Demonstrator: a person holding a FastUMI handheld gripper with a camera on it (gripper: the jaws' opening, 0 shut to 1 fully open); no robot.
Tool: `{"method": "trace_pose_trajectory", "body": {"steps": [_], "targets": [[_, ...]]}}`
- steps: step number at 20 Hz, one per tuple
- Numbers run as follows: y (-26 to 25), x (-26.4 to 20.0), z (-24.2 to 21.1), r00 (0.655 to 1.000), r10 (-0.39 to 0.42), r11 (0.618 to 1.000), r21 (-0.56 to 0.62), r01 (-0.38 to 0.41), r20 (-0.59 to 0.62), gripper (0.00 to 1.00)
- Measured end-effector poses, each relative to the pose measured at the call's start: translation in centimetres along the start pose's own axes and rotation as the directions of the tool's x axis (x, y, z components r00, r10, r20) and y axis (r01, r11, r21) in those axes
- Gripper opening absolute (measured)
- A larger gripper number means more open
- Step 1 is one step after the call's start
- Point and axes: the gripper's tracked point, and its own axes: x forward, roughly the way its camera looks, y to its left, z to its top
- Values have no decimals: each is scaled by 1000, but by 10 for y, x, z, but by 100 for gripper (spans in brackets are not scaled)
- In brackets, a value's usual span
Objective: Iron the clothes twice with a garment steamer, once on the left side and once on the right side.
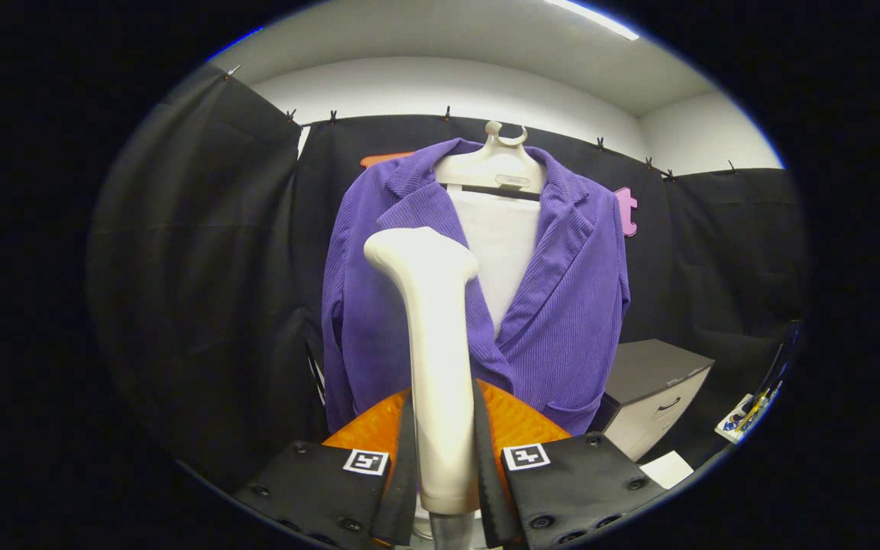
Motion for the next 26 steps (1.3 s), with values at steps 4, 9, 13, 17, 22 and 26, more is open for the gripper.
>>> {"method": "trace_pose_trajectory", "body": {"steps": [4,9,13,17,22,26], "targets": [[3,5,-26,999,-20,999,-45,19,-31,41],[-2,1,-66,994,-37,998,-60,32,-100,41],[-6,-3,-98,992,-25,996,-90,14,-126,41],[-12,-9,-143,978,-19,998,-65,6,-210,41],[-14,-12,-194,958,-17,997,-76,-5,-287,41],[-14,-16,-234,932,8,999,-43,-25,-362,41]]}}
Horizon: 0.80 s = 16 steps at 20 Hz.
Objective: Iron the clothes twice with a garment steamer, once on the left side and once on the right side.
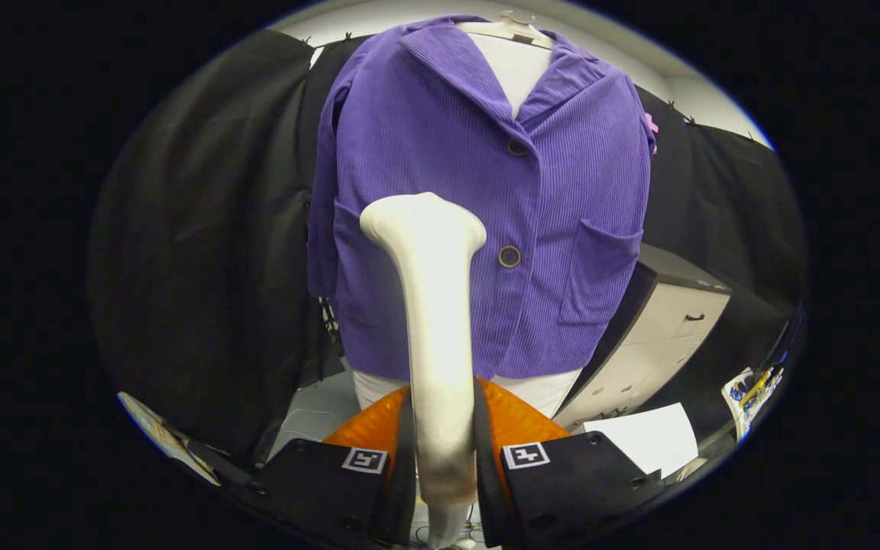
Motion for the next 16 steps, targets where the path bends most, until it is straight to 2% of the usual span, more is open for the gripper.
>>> {"method": "trace_pose_trajectory", "body": {"steps": [16], "targets": [[2,19,-95,979,77,996,-20,-82,-187,41]]}}
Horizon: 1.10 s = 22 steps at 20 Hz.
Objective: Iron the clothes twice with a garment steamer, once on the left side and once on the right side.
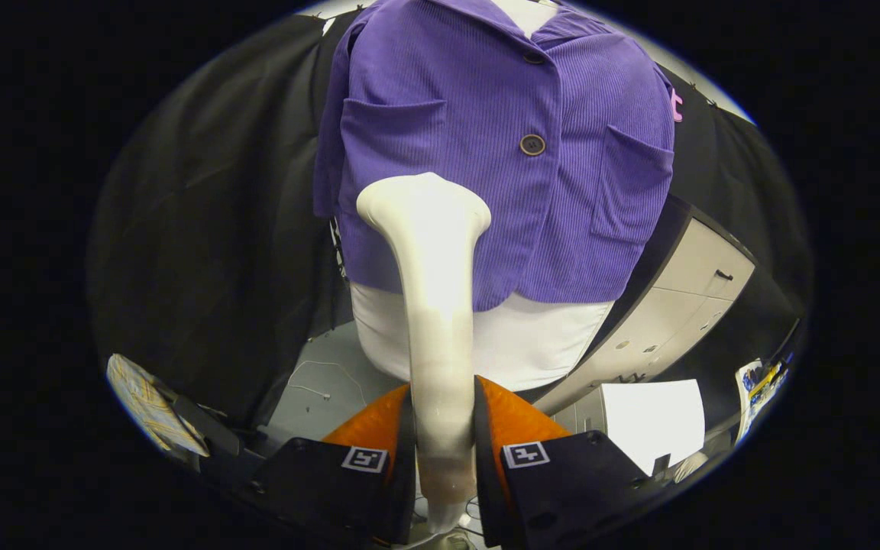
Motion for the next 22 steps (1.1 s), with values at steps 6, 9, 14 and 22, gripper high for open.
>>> {"method": "trace_pose_trajectory", "body": {"steps": [6,9,14,22], "targets": [[-6,-4,-9,998,61,998,15,-61,-15,41],[-21,-16,-6,996,84,996,36,-84,-5,42],[-60,-39,8,993,112,992,58,-114,36,42],[-184,-92,49,984,82,988,120,-101,156,42]]}}
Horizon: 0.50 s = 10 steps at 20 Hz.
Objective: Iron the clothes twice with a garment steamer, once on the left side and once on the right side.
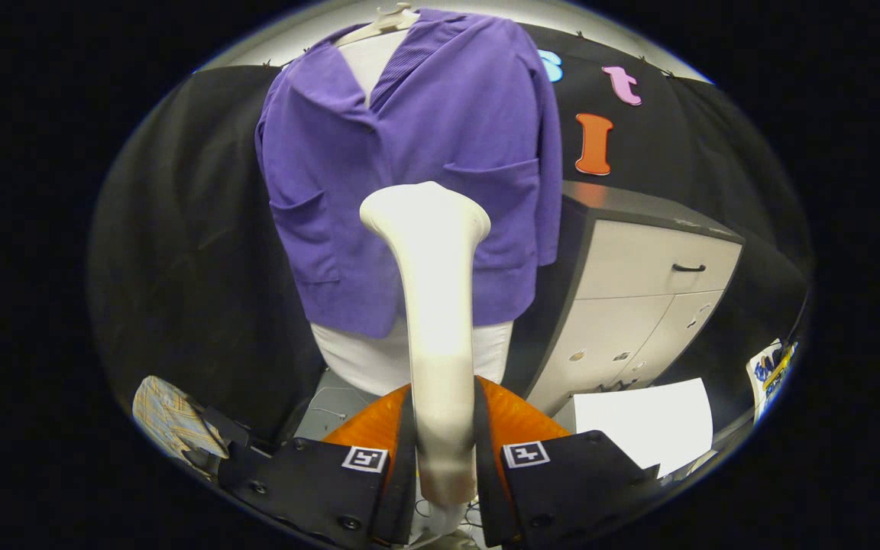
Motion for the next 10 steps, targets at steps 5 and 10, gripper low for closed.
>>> {"method": "trace_pose_trajectory", "body": {"steps": [5,10], "targets": [[-80,-49,53,992,-42,999,26,39,117,41],[-142,-101,109,965,-108,994,42,101,239,41]]}}
